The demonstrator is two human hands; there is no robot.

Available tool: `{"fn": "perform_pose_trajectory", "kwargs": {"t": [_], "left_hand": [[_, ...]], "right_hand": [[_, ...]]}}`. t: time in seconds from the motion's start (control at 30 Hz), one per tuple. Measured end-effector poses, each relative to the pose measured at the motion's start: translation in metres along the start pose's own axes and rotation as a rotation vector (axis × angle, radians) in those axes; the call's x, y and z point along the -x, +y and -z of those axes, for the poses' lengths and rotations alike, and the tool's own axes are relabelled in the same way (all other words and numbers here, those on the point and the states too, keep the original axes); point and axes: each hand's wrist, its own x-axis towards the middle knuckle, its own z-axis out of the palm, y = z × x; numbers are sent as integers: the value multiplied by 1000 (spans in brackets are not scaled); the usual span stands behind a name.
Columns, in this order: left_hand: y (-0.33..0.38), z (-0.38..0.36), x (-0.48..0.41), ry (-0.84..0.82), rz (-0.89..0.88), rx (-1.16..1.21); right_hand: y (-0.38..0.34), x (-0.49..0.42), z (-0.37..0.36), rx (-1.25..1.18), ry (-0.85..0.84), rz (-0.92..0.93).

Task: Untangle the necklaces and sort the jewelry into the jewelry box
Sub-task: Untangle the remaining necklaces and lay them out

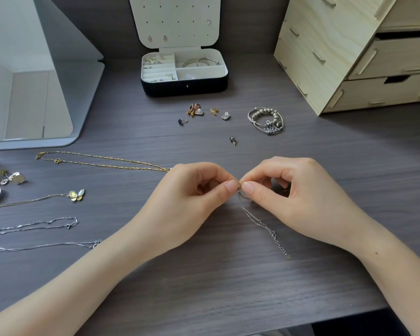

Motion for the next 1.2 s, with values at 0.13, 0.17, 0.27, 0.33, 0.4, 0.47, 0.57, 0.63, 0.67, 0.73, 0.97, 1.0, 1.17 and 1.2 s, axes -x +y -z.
{"fn": "perform_pose_trajectory", "kwargs": {"t": [0.13, 0.17, 0.27, 0.33, 0.4, 0.47, 0.57, 0.63, 0.67, 0.73, 0.97, 1.0, 1.17, 1.2], "left_hand": [[2, -4, 2, 39, -51, -139], [3, -4, 2, 49, -56, -159], [4, -6, 1, 96, -56, -186], [6, -7, 0, 122, -58, -184], [6, -7, -1, 130, -65, -187], [5, -7, -1, 123, -78, -204], [5, -7, 0, 114, -98, -215], [4, -7, 1, 118, -105, -211], [4, -7, 1, 130, -113, -212], [4, -7, 0, 148, -118, -206], [0, -4, 0, 114, -60, -105], [0, -4, 0, 117, -59, -96], [2, -2, 0, 170, -81, -14], [3, -2, 0, 181, -93, 0]], "right_hand": [[0, -1, -1, -79, -15, -18], [0, -1, -2, -86, -3, -18], [-1, -1, -6, -42, 72, 12], [-3, -2, -9, 30, 136, 62], [-4, -3, -12, 95, 201, 106], [-3, -3, -14, 115, 239, 111], [-3, -2, -14, 149, 273, 110], [-4, -2, -15, 199, 305, 124], [-3, -2, -15, 227, 322, 137], [-3, -3, -17, 260, 345, 167], [-7, 0, -11, 46, 274, 61], [-6, 1, -10, 30, 271, 36], [-5, -1, -8, -20, 208, -76], [-6, -1, -7, -49, 184, -89]]}}
